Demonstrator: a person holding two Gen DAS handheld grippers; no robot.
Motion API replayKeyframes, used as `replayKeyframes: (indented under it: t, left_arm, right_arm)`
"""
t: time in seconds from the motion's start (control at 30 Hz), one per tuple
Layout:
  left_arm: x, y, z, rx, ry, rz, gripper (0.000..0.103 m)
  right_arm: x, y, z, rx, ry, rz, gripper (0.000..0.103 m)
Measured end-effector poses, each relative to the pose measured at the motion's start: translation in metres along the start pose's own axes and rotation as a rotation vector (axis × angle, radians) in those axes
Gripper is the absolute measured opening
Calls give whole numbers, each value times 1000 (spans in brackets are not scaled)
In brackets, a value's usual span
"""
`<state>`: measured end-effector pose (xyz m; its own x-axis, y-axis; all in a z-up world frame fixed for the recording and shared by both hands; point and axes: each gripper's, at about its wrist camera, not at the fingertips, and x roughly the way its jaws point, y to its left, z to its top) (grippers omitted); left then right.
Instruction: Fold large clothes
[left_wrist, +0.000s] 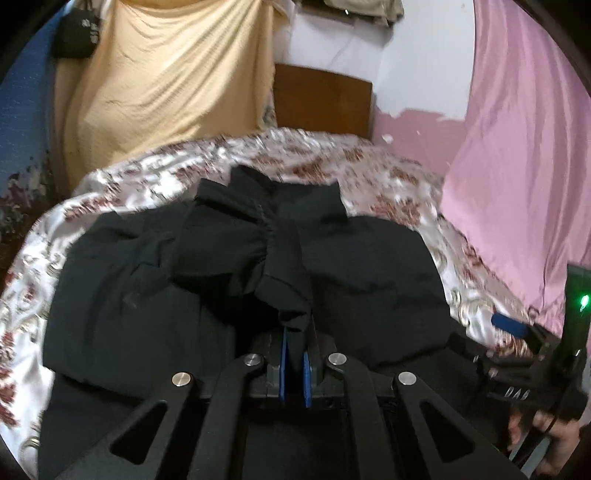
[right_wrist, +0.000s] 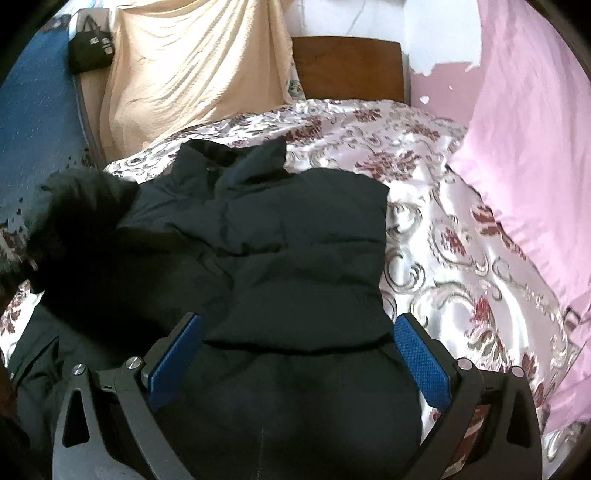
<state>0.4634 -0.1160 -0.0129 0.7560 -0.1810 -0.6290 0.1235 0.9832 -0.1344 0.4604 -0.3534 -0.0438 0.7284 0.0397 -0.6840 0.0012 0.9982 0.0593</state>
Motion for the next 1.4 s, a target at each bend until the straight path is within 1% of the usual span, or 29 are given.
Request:
replayKeyframes:
  t: [0.1, 0.17, 0.2, 0.23, 0.27, 0.3, 0.33, 0.37, 0.43, 0.5, 0.53, 0.57, 0.6, 0.63, 0.7, 0.73, 0.77, 0.8, 0.83, 0.87, 0.9, 0.93, 0.97, 1.0, 1.03, 1.13, 1.17, 1.3, 1.4]
  left_arm:
    - [12, -2, -10, 1, 57, -47, 8]
    - [14, 3, -16, -18, 84, -102, 12]
    - [14, 7, -18, -30, 97, -141, 15]
    - [14, 9, -19, -35, 106, -169, 23]
    - [13, 13, -22, -44, 122, -217, 35]
    - [9, 17, -24, -53, 135, -256, 43]
    - [5, 20, -27, -60, 135, -276, 68]
    - [-2, 24, -29, -68, 120, -297, 83]
    - [-13, 28, -32, -66, 96, -332, 85]
    - [-23, 34, -34, -47, 111, -339, 85]
    - [-29, 39, -37, -39, 121, -319, 85]
    - [-33, 45, -38, -36, 124, -293, 85]
    - [-38, 52, -39, -38, 127, -266, 85]
    - [-42, 59, -39, -45, 126, -239, 85]
    - [-46, 76, -37, -65, 132, -168, 86]
    - [-49, 90, -37, -84, 136, -118, 86]
    - [-51, 98, -37, -96, 136, -91, 86]
    - [-53, 108, -37, -109, 136, -65, 86]
    - [-57, 123, -37, -131, 136, -27, 87]
    - [-59, 133, -37, -148, 138, -10, 87]
    - [-60, 144, -37, -170, 140, 1, 87]
    - [-63, 156, -37, -197, 137, 9, 87]
    - [-68, 172, -38, -227, 131, 27, 87]
    - [-71, 182, -38, -238, 129, 38, 87]
    - [-76, 195, -38, -249, 124, 61, 87]
    - [-80, 221, -37, -264, 113, 109, 87]
    - [-80, 228, -37, -273, 109, 119, 87]
    - [-77, 246, -31, -302, 95, 126, 87]
    - [-62, 245, -23, -289, 97, 124, 87]
  right_arm:
    - [3, -6, -3, 29, 10, 17, 102]
    - [4, -6, -4, 39, 12, 33, 102]
    - [5, -5, -4, 46, 14, 43, 102]
    - [8, -5, -3, 57, 17, 63, 102]
    - [8, -5, -6, 71, 20, 83, 102]
    - [10, -5, -6, 90, 24, 106, 102]
    - [13, -5, -6, 119, 28, 143, 102]
    - [15, -5, -8, 146, 28, 182, 102]
    - [20, -4, -9, 223, 28, 296, 102]
    - [29, -2, -11, 306, 42, 420, 102]
    - [35, 0, -14, 349, 57, 470, 102]
    - [40, 3, -16, 373, 73, 493, 102]
    - [47, 5, -18, 387, 97, 495, 102]
    - [51, 8, -20, 391, 118, 474, 102]
    - [61, 15, -27, 384, 164, 403, 102]
    - [64, 17, -30, 389, 181, 389, 101]
    - [68, 18, -34, 410, 195, 399, 100]
    - [72, 19, -37, 439, 205, 414, 94]
    - [73, 21, -38, 451, 206, 417, 80]
    - [74, 22, -38, 454, 214, 427, 70]
    - [76, 26, -38, 458, 231, 431, 49]
    - [76, 31, -38, 454, 253, 418, 36]
    - [75, 32, -39, 446, 263, 406, 33]
    - [70, 36, -38, 426, 259, 386, 22]
    - [63, 38, -34, 394, 241, 371, 7]
    - [38, 35, -10, 349, 162, 363, 4]
    - [28, 33, 2, 330, 129, 343, 4]
    - [-4, 17, 49, 265, -24, 207, 4]
    - [-6, -2, 74, 245, -69, 92, 4]
